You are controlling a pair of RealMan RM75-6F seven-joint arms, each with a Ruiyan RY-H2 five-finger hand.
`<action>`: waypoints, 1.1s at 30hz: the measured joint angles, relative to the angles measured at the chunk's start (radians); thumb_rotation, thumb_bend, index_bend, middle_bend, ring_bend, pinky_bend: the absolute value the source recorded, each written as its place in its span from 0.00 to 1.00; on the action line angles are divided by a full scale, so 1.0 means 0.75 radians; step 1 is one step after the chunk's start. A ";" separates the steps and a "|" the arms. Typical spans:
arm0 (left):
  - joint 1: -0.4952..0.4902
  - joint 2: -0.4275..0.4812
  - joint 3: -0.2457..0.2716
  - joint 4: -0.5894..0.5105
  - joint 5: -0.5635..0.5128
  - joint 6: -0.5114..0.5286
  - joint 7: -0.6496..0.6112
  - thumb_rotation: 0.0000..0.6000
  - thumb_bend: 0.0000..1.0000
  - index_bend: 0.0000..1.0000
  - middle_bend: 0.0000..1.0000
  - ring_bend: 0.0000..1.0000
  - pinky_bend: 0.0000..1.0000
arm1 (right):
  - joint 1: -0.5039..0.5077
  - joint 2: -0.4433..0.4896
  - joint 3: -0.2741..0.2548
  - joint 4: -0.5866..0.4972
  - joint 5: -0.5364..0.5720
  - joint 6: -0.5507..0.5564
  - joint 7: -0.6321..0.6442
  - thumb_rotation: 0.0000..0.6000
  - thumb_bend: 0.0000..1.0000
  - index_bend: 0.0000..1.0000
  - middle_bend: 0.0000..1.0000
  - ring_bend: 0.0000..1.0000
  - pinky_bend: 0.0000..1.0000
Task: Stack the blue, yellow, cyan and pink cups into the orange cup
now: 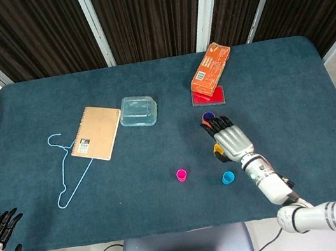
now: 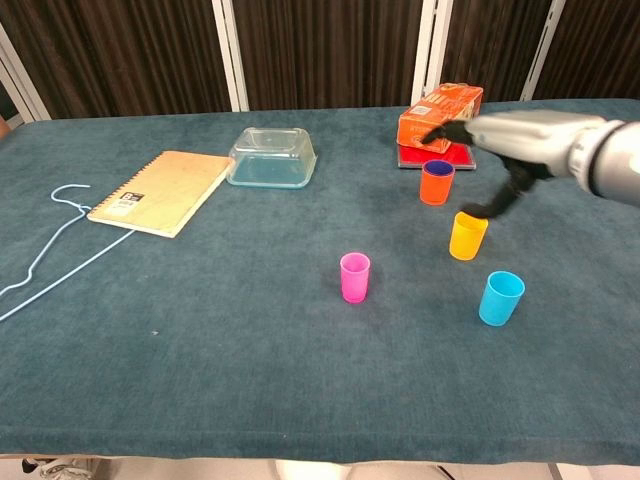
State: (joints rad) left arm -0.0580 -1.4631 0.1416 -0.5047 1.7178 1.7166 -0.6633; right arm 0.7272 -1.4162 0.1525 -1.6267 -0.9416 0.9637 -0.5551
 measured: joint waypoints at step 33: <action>-0.002 0.000 0.003 0.001 0.001 -0.004 0.001 1.00 0.43 0.00 0.00 0.00 0.08 | 0.011 -0.182 0.086 0.261 0.032 0.091 0.059 1.00 0.49 0.56 0.01 0.00 0.14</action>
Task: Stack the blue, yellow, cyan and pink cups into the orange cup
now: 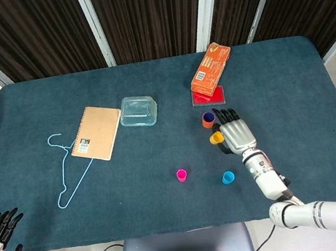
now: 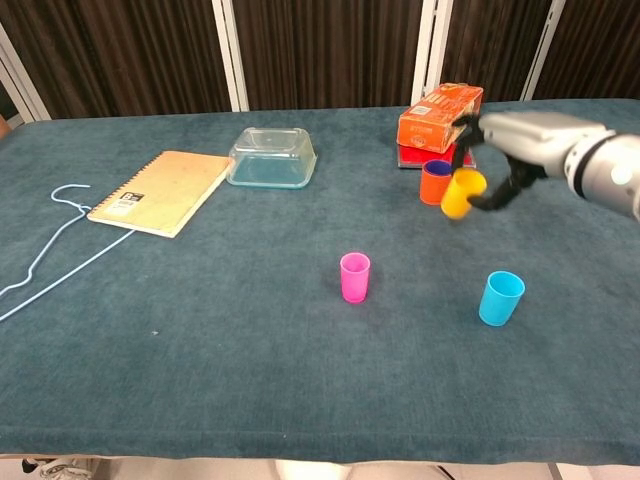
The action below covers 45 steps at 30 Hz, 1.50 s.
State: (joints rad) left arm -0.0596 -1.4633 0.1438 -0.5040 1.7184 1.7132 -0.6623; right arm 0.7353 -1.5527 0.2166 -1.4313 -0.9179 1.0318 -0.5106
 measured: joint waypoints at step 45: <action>0.001 -0.001 0.002 -0.017 0.002 -0.002 0.035 1.00 0.43 0.00 0.00 0.00 0.08 | -0.062 0.202 -0.196 -0.332 -0.470 -0.018 0.154 1.00 0.45 0.26 0.00 0.00 0.06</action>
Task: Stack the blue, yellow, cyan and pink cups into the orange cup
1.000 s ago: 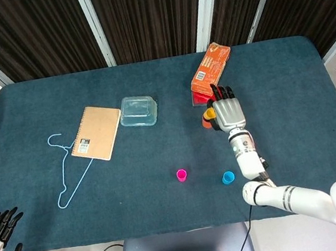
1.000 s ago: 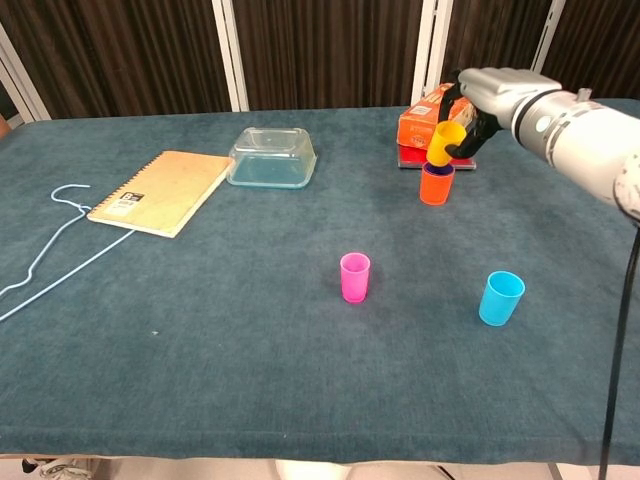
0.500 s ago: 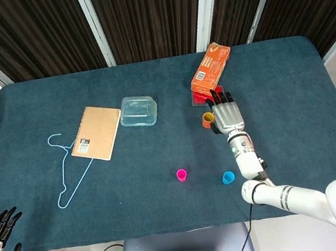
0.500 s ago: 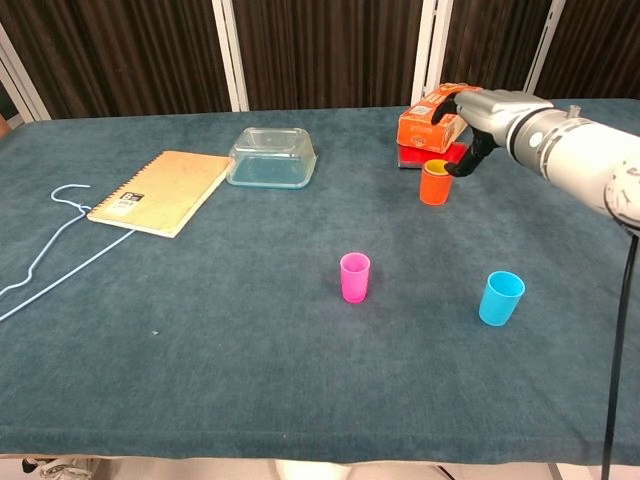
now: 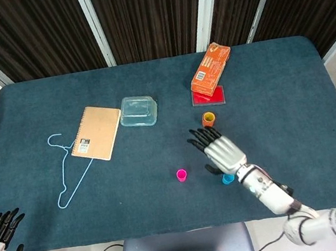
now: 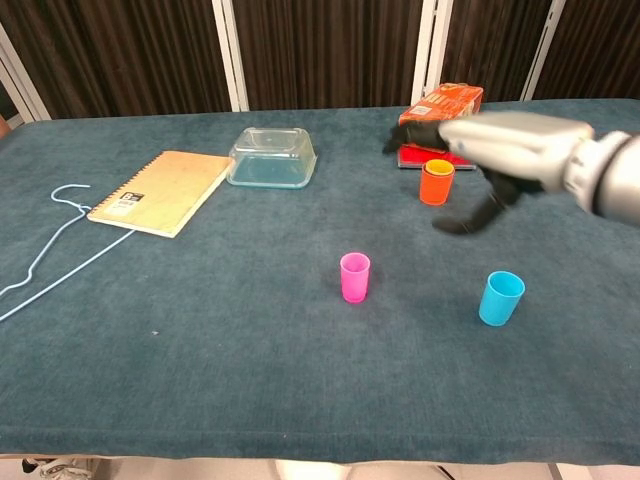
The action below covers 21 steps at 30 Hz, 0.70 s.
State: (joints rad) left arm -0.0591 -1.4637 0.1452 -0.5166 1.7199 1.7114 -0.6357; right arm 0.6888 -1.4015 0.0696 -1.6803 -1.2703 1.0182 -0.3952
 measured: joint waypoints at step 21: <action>0.002 0.003 0.000 0.005 0.000 0.007 -0.018 1.00 0.43 0.00 0.00 0.00 0.08 | -0.120 0.031 -0.146 0.113 -0.082 -0.093 0.100 1.00 0.45 0.42 0.00 0.00 0.05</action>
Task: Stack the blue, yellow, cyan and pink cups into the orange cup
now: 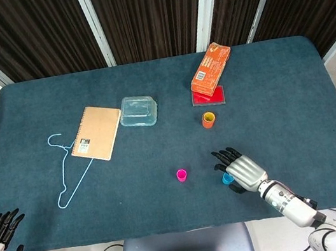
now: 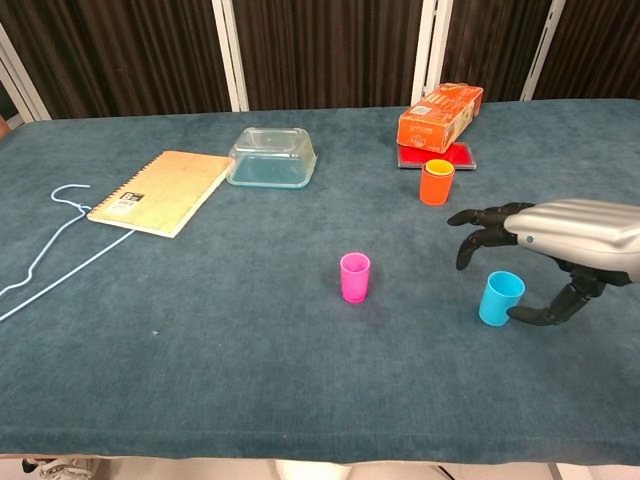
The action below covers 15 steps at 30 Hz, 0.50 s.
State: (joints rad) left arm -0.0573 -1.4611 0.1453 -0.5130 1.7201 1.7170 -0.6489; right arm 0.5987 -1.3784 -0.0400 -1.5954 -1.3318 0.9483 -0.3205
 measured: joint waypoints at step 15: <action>0.003 0.000 0.001 0.005 0.001 0.005 -0.007 1.00 0.43 0.00 0.00 0.00 0.08 | -0.022 -0.037 0.022 0.011 0.042 0.017 -0.095 1.00 0.45 0.54 0.00 0.00 0.08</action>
State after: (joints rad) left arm -0.0552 -1.4613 0.1457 -0.5089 1.7205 1.7211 -0.6541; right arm 0.5825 -1.4063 -0.0235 -1.5869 -1.3000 0.9613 -0.3916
